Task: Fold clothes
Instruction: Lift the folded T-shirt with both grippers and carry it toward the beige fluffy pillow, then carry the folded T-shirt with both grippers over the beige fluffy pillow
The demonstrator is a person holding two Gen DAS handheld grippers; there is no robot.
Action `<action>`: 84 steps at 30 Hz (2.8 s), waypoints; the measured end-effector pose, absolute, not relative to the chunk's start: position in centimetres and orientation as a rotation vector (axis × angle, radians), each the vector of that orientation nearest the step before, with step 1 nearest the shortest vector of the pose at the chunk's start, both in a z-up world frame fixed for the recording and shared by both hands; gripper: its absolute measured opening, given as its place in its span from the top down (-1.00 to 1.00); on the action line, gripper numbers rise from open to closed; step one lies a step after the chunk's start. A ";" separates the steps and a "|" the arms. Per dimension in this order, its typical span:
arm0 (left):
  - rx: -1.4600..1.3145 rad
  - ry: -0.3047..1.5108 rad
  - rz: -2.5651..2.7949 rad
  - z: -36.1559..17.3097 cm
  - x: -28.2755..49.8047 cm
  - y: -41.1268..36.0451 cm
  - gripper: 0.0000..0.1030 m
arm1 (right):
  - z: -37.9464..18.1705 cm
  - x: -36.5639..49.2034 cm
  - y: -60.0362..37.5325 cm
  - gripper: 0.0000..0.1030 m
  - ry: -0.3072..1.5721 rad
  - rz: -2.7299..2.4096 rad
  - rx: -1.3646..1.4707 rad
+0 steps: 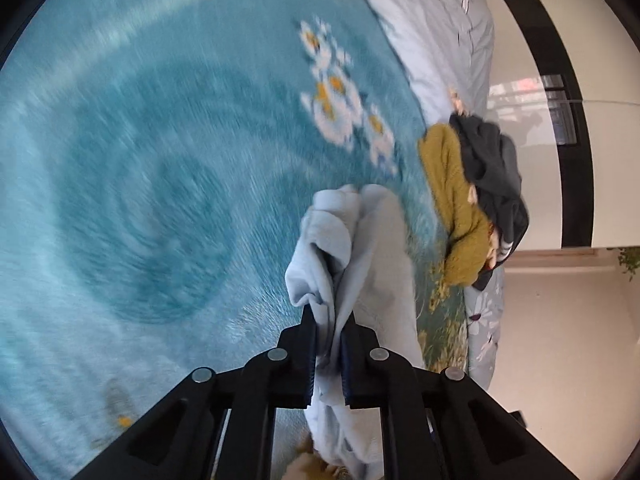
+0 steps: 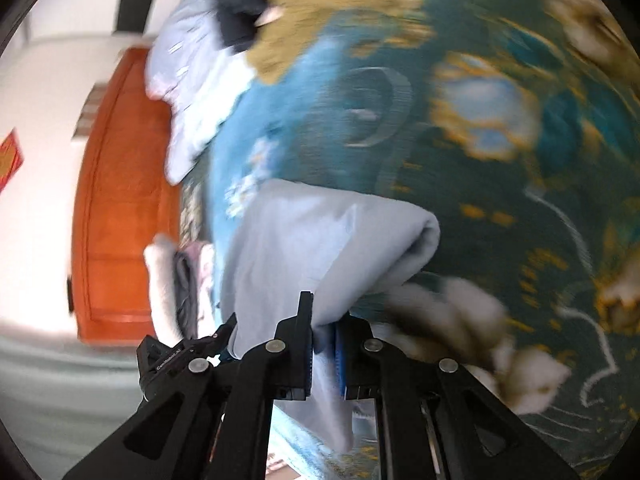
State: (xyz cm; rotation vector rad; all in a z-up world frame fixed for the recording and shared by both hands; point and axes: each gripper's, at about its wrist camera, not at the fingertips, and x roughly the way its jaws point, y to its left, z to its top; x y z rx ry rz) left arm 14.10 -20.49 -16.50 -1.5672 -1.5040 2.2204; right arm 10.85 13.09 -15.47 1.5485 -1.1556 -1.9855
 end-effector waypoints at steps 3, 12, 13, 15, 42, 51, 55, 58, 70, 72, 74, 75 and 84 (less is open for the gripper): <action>-1.575 -1.494 2.265 -14.3 15.2 -23.8 0.80 | -13.8 9.4 9.6 0.83 -1.043 -1.927 1.527; -1.415 -1.856 2.126 -9.7 21.1 -37.4 0.81 | -9.7 6.3 -5.7 0.83 -0.720 -1.711 1.492; -1.408 -1.886 2.109 -9.5 21.9 -38.6 0.80 | -9.3 6.1 -7.4 0.83 -0.694 -1.693 1.493; -1.395 -1.912 2.100 -9.5 23.5 -40.1 0.80 | -8.7 6.3 -10.2 0.83 -0.644 -1.645 1.495; -1.554 -1.854 2.175 -21.6 36.0 -38.5 0.80 | -16.2 8.9 -17.1 0.87 -0.097 -1.650 1.624; -1.536 -1.844 2.253 -20.3 36.1 -39.3 0.34 | -17.7 8.3 -14.4 0.81 -0.196 -1.714 1.655; -1.497 -1.841 2.317 -20.2 35.3 -40.6 -0.29 | -17.8 8.2 -12.4 0.30 -0.288 -1.697 1.659; -1.466 -1.839 2.364 -20.1 34.8 -41.6 -0.44 | -18.5 8.3 -11.3 -0.17 -0.365 -1.665 1.663; -1.339 -1.799 2.382 -20.8 32.5 -43.7 -0.45 | -22.2 7.9 -12.3 -0.22 -0.481 -1.526 1.657; -1.319 -1.788 2.361 -21.0 32.1 -43.8 -0.45 | -22.3 7.6 -12.2 -0.22 -0.504 -1.500 1.643; -1.298 -1.778 2.339 -21.3 31.7 -43.9 -0.45 | -22.3 7.4 -12.1 -0.22 -0.521 -1.478 1.631; -1.288 -1.772 2.329 -21.4 31.5 -43.9 -0.45 | -22.4 7.3 -11.9 -0.22 -0.532 -1.469 1.627; -1.238 -1.778 2.249 -21.9 30.5 -43.9 -0.42 | -22.2 8.7 -14.8 -0.07 -0.478 -1.342 1.569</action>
